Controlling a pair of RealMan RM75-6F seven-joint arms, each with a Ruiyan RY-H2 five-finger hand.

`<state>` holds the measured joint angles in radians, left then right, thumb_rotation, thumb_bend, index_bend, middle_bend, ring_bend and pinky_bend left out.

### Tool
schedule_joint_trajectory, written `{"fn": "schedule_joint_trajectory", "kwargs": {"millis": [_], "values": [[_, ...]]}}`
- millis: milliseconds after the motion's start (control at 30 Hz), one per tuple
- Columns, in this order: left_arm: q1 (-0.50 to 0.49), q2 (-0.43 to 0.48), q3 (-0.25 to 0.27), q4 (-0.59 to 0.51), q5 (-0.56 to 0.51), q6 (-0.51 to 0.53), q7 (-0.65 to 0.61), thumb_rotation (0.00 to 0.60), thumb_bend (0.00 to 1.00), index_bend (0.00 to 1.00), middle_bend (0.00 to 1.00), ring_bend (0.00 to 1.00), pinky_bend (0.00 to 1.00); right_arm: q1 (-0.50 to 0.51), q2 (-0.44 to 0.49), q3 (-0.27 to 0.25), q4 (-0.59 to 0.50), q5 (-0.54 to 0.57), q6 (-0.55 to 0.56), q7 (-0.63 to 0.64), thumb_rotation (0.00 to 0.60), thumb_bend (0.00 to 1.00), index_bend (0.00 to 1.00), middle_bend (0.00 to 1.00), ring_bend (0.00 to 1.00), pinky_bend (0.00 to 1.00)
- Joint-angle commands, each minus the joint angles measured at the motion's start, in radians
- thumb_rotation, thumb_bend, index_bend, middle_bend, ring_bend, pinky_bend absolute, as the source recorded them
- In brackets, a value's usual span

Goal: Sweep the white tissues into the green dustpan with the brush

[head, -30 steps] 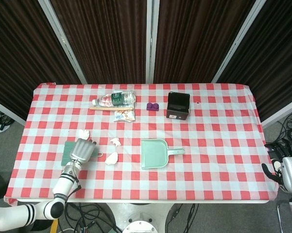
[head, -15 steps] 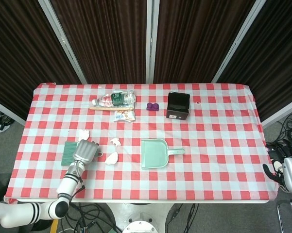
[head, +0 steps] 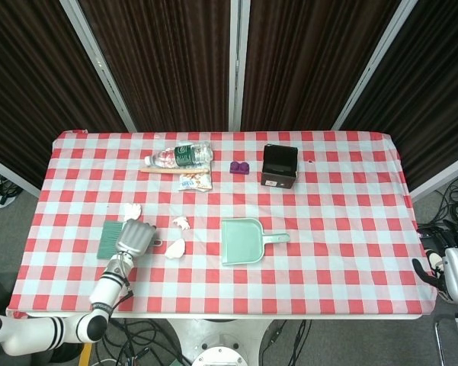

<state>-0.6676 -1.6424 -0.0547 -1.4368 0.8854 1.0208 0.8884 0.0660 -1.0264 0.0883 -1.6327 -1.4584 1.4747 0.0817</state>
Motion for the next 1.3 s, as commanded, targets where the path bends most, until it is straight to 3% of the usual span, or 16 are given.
{"fn": "schedule_joint_trajectory", "kwargs": {"millis": [33, 300, 467, 633, 767, 1067, 1300], "values": [[0.003, 0.010, 0.007, 0.007, 0.040, -0.003, -0.049, 0.600, 0.40, 0.52, 0.52, 0.75, 0.85, 0.002, 0.001, 0.000, -0.002, -0.002, -0.002, -0.002, 0.600, 0.22, 0.27, 0.27, 0.09, 0.19], [0.068, 0.115, 0.039, -0.014, 0.278, 0.074, -0.327, 0.600, 0.45, 0.54, 0.54, 0.75, 0.85, 0.047, -0.005, 0.003, -0.031, -0.031, -0.049, -0.046, 0.600, 0.22, 0.27, 0.28, 0.09, 0.19], [0.125, 0.201, 0.053, -0.022, 0.417, 0.158, -0.566, 0.600, 0.46, 0.54, 0.54, 0.75, 0.85, 0.116, -0.035, 0.002, -0.062, -0.032, -0.153, -0.118, 0.600, 0.25, 0.27, 0.29, 0.10, 0.19], [0.174, 0.240, 0.033, 0.022, 0.472, 0.236, -0.759, 0.600, 0.46, 0.54, 0.55, 0.75, 0.86, 0.194, -0.097, 0.015, -0.082, -0.003, -0.260, -0.197, 0.600, 0.26, 0.27, 0.30, 0.10, 0.21], [0.181, 0.279, 0.025, 0.055, 0.490, 0.217, -0.880, 0.600, 0.46, 0.54, 0.55, 0.75, 0.86, 0.271, -0.180, 0.043, -0.057, 0.059, -0.351, -0.279, 0.600, 0.23, 0.30, 0.32, 0.13, 0.23], [0.188, 0.285, 0.031, 0.084, 0.533, 0.198, -0.937, 0.600, 0.46, 0.54, 0.55, 0.75, 0.86, 0.420, -0.377, 0.080, 0.034, 0.197, -0.489, -0.478, 0.600, 0.16, 0.35, 0.33, 0.15, 0.23], [0.185, 0.287, 0.032, 0.083, 0.555, 0.181, -0.935, 0.600, 0.46, 0.54, 0.55, 0.74, 0.86, 0.489, -0.501, 0.067, 0.107, 0.260, -0.514, -0.625, 0.600, 0.16, 0.38, 0.34, 0.16, 0.23]]}}
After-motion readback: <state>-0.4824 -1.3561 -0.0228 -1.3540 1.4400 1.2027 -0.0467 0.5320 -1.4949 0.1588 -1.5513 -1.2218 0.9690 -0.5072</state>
